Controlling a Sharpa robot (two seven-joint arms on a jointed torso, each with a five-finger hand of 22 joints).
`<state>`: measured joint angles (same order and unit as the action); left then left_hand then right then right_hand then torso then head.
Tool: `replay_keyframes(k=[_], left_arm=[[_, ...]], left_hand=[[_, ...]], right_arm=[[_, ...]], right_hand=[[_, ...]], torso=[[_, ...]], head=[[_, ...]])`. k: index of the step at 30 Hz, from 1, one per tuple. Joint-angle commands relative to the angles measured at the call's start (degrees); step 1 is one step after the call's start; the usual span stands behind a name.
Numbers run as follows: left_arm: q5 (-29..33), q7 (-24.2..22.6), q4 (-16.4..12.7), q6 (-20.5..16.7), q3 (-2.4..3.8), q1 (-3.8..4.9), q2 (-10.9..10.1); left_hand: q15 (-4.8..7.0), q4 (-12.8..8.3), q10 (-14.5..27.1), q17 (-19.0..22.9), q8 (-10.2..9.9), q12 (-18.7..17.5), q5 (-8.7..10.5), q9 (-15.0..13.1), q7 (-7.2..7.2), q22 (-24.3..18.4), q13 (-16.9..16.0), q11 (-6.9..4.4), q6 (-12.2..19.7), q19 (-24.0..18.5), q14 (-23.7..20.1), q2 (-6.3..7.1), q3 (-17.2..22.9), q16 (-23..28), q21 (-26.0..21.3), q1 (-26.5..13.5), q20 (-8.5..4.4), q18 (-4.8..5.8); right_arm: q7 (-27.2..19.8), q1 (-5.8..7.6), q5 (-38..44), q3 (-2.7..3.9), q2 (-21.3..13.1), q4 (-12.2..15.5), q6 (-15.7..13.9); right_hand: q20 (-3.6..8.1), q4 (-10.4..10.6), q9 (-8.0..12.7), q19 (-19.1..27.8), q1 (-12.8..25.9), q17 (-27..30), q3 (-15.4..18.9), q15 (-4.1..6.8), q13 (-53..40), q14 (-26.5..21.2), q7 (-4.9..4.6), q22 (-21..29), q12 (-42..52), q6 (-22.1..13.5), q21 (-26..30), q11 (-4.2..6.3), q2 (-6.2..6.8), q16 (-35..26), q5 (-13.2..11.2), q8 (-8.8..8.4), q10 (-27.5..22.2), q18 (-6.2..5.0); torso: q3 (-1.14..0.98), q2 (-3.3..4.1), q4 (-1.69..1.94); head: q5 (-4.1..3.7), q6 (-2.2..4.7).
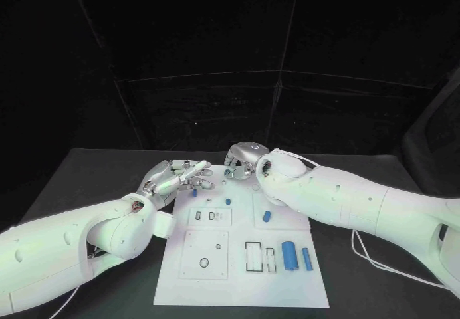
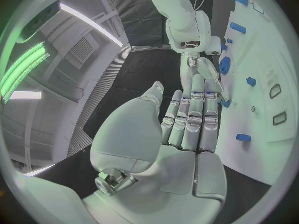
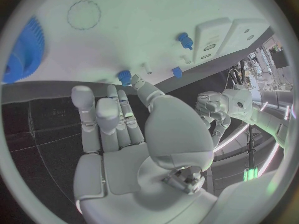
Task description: Assemble the parts on the task board
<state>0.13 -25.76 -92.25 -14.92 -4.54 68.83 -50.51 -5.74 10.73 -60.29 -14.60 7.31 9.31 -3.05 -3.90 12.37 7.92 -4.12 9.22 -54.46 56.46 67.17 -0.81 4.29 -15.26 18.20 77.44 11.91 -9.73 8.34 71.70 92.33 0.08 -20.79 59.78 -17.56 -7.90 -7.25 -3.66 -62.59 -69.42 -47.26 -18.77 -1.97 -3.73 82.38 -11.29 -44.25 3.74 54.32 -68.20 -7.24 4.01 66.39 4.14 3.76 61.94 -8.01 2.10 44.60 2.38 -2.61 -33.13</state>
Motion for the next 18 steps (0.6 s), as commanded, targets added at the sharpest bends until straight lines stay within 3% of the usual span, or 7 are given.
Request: replay_keyframes(k=[1,5,10,14,15,16,18], left_arm=[[-0.25,0.38,-0.08,0.83,0.05,0.1,-0.09],[-0.25,0.43,-0.2,0.85,0.04,0.1,-0.4],[-0.25,0.49,-0.44,0.84,0.04,0.1,-0.91],[-0.25,0.51,-0.54,0.96,0.03,0.1,-1.12],[-0.25,0.52,-0.54,1.0,0.03,0.1,-1.14],[-0.25,0.54,-0.52,1.05,0.02,0.1,-1.14],[-0.25,0.57,-0.47,1.12,0.01,0.1,-1.1]], left_hand=[[-0.01,-0.38,0.33,-0.05,-0.27,-0.2,-0.04,0.07,0.29,-0.08,0.09,-0.1,0.26,-0.33,-0.33,-0.43,0.06,0.31,-0.3,-0.07,0.14,-0.69],[-0.02,-0.43,0.36,-0.11,-0.3,-0.21,-0.04,0.06,0.29,-0.1,0.09,-0.09,0.28,-0.34,-0.36,-0.52,0.11,0.31,-0.31,-0.01,0.16,-0.69],[-0.02,-0.45,0.37,-0.12,-0.31,-0.22,-0.04,0.06,0.29,-0.1,0.1,-0.09,0.29,-0.34,-0.37,-0.54,0.12,0.32,-0.32,0.01,0.16,-0.69],[-0.03,-0.47,0.38,-0.14,-0.31,-0.22,-0.04,0.06,0.29,-0.11,0.1,-0.09,0.29,-0.35,-0.38,-0.55,0.13,0.32,-0.32,0.03,0.16,-0.69],[-0.03,-0.47,0.38,-0.14,-0.31,-0.22,-0.04,0.06,0.29,-0.11,0.1,-0.09,0.29,-0.35,-0.38,-0.55,0.13,0.32,-0.32,0.03,0.16,-0.69],[-0.03,-0.5,0.39,-0.16,-0.32,-0.22,-0.04,0.06,0.28,-0.11,0.1,-0.1,0.29,-0.35,-0.4,-0.57,0.15,0.32,-0.33,0.06,0.16,-0.69],[-0.03,-0.54,0.4,-0.18,-0.33,-0.22,-0.04,0.05,0.27,-0.12,0.1,-0.1,0.3,-0.36,-0.42,-0.59,0.17,0.32,-0.33,0.1,0.17,-0.7]], right_arm=[[-0.17,0.13,-0.25,0.04,-1.45,1.6,-3.83],[-0.03,0.14,-1.44,0.06,-5.23,5.35,-5.42],[1.72,0.44,-6.45,0.61,-12.24,11.32,-3.13],[3.45,0.84,-8.8,1.03,-16.79,14.34,0.6],[3.86,0.95,-9.09,1.09,-17.57,14.73,1.47],[4.48,1.1,-9.42,1.16,-18.6,15.15,2.85],[5.4,1.27,-9.78,1.23,-19.74,15.44,4.64]], right_hand=[[-0.22,0.59,-0.03,1.0,-0.33,1.47,1.34,-0.21,0.0,-0.35,-0.24,1.57,0.19,-1.12,0.96,-0.21,0.6,-0.99,-0.07,-0.2,-1.13,-1.08],[-0.25,1.51,-0.19,0.65,-1.09,1.41,2.49,-0.08,-0.44,-0.11,-0.25,1.39,1.65,-1.01,0.93,0.0,0.76,-0.94,1.17,0.03,0.54,-1.06],[1.26,4.11,-0.33,-3.13,-0.04,-3.49,5.0,2.1,-4.27,1.5,2.03,-3.63,9.46,-0.28,-1.92,3.02,2.37,2.34,5.82,0.4,13.22,-0.22],[3.14,7.83,-0.36,-8.24,1.24,-16.34,9.9,3.65,-15.85,4.12,3.39,-11.42,23.04,-1.08,-6.19,4.57,3.96,10.23,9.03,0.69,19.56,1.38],[3.22,9.71,-0.44,-9.72,0.07,-21.1,12.46,3.57,-29.87,4.68,3.26,-14.03,36.33,-1.81,-7.69,4.64,3.8,13.11,9.54,0.94,19.63,1.89],[3.02,13.85,-0.77,-10.92,-3.84,-25.8,17.47,2.87,-45.51,4.78,2.81,-16.65,50.93,-3.02,-9.39,4.44,3.05,16.11,10.24,1.91,15.89,2.29],[2.32,19.25,-0.49,-11.96,-4.89,-29.91,20.18,2.38,-56.89,5.33,2.14,-19.34,61.47,-5.3,-10.74,4.06,3.19,18.15,10.32,2.24,16.53,2.72]], torso=[[-0.03,0.0,-0.05],[-0.04,-0.1,-0.32],[-0.07,-0.31,-0.85],[-0.19,-0.38,-1.3],[-0.25,-0.4,-1.43],[-0.3,-0.39,-1.51],[-0.3,-0.35,-1.44]], head=[[0.06,0.27],[0.16,0.41],[0.33,0.52],[0.46,0.56],[0.54,0.56],[0.55,0.56],[0.38,0.67]])
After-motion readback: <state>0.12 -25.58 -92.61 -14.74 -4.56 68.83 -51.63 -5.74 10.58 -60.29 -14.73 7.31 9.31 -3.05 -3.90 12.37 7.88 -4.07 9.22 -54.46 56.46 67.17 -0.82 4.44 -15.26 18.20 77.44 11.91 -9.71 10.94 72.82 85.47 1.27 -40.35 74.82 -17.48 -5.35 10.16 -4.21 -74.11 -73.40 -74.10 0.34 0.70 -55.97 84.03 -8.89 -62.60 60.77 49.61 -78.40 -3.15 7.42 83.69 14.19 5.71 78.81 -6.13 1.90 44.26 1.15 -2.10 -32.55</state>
